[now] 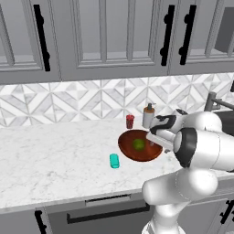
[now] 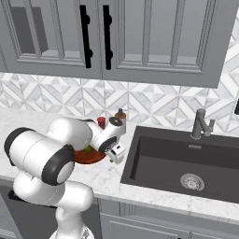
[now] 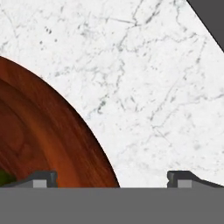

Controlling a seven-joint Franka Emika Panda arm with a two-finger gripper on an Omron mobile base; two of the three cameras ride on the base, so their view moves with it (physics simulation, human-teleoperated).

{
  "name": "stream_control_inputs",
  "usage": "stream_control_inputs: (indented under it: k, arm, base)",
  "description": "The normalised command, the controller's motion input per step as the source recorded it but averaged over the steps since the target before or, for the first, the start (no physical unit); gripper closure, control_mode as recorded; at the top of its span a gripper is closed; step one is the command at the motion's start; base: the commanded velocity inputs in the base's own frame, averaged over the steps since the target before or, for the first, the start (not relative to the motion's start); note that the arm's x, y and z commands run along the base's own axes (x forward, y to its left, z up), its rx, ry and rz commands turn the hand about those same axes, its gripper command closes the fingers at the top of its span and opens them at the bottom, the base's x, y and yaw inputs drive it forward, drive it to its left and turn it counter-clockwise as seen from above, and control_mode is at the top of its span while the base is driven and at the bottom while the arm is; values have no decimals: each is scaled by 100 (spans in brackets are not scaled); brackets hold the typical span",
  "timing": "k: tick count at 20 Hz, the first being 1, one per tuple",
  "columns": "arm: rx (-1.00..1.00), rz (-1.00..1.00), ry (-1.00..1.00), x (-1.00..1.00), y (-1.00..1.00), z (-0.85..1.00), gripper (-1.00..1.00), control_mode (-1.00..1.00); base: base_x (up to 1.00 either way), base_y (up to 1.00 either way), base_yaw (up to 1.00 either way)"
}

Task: Pick the lime from the sink and place it in the bowl. Then pick the bowl and place it in the microwave. Then close the microwave door and press the start button.

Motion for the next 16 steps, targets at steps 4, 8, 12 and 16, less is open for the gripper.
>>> stream_control_inputs:
  k: [4,8,12,16]
  arm:
    - [0,0,0,0,26,0,100,-100]
    - [0,0,0,0,13,0,100,-100]
    - [0,0,0,-17,1,0,100,-100]
    - [0,0,-4,-47,0,12,100,-100]
  base:
    - [0,0,0]
    - [0,0,0]
    - [0,0,0]
    - [0,0,0]
